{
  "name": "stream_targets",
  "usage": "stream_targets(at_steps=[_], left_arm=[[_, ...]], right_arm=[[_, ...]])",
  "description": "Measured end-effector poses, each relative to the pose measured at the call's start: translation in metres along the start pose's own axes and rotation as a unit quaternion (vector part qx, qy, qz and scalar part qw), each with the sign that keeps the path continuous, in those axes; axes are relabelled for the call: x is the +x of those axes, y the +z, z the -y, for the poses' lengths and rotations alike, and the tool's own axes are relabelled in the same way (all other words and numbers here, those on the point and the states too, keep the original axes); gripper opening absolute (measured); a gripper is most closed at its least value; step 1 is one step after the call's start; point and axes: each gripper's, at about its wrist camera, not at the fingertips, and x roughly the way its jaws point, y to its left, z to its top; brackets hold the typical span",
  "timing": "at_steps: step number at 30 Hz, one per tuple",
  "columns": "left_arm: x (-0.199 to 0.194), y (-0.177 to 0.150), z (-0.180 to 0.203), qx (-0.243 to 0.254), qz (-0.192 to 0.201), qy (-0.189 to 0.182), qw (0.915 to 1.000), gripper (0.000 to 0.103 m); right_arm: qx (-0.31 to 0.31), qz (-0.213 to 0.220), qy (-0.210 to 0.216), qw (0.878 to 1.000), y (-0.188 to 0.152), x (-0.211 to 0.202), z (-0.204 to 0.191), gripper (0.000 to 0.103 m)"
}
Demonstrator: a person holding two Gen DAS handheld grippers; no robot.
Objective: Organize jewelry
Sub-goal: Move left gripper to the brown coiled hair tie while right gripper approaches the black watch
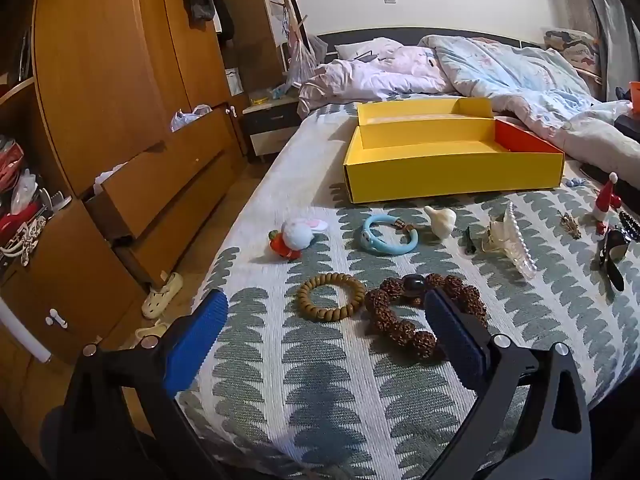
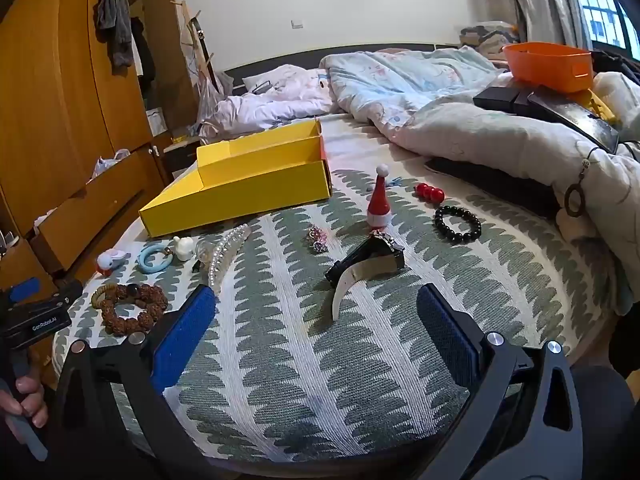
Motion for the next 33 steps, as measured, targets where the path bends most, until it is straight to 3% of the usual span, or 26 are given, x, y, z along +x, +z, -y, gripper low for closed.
stream_targets(at_steps=[6,11,17,24,33], left_arm=[[0.000,-0.001,0.000,-0.001,0.002,0.000,1.0000,0.098],[0.002,-0.004,0.000,-0.003,-0.018,-0.010,0.9998,0.098],[0.007,-0.006,-0.003,0.004,-0.038,-0.018,0.9991,0.098],[0.008,-0.010,-0.020,-0.020,-0.052,-0.037,0.9978,0.098],[0.027,-0.013,-0.038,-0.034,-0.076,-0.034,0.9959,0.098]], right_arm=[[-0.007,-0.002,-0.005,1.000,0.000,0.001,-0.002,0.100],[-0.010,-0.007,0.000,1.000,-0.002,0.000,-0.003,0.100],[-0.007,-0.024,0.029,0.999,0.006,0.002,0.006,0.100],[-0.085,0.010,0.036,0.996,0.022,-0.023,0.003,0.100],[-0.155,-0.023,0.074,0.985,0.015,-0.012,-0.015,0.100]])
